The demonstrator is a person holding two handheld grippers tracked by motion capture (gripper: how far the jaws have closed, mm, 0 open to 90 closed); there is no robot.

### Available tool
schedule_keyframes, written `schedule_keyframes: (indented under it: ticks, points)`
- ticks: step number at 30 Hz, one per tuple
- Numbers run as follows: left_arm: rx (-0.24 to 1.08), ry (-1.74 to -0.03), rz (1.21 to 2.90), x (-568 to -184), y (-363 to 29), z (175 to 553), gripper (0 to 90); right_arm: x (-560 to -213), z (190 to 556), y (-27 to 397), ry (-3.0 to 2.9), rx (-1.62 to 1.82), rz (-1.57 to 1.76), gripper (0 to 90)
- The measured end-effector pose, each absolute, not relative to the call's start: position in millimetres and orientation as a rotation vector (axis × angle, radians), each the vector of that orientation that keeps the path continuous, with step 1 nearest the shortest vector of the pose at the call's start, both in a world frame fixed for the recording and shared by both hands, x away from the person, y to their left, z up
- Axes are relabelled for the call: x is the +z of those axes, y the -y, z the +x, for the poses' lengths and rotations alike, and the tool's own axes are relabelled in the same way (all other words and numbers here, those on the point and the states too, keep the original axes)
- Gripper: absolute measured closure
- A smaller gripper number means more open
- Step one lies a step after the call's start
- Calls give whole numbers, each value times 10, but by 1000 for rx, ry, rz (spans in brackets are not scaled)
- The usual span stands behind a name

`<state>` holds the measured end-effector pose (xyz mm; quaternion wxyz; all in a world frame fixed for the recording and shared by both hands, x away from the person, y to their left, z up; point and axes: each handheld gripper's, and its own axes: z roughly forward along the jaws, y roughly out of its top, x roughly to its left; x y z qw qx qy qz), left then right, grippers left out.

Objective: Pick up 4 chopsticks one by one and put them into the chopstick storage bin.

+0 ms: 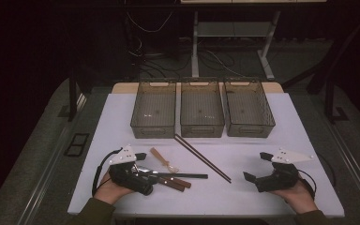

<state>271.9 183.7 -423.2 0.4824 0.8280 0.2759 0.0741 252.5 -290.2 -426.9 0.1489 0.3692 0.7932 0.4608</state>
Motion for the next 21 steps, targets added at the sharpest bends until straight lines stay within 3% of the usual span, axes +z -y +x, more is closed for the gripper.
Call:
schedule_keyframes:
  ticks: [6,19,21]
  points:
    - [179,-683,2013,-4231,-1859,2738,25,-4273,2538,2914,-2291,1337,1065,6]
    - [162,-698,2058,-4265,-1930,2770,213,-4286,2554,2898,-2293,1333,1066,7]
    - [151,-691,2060,-4267,-1955,2776,297,-4285,2540,2874,-2300,1319,1057,6]
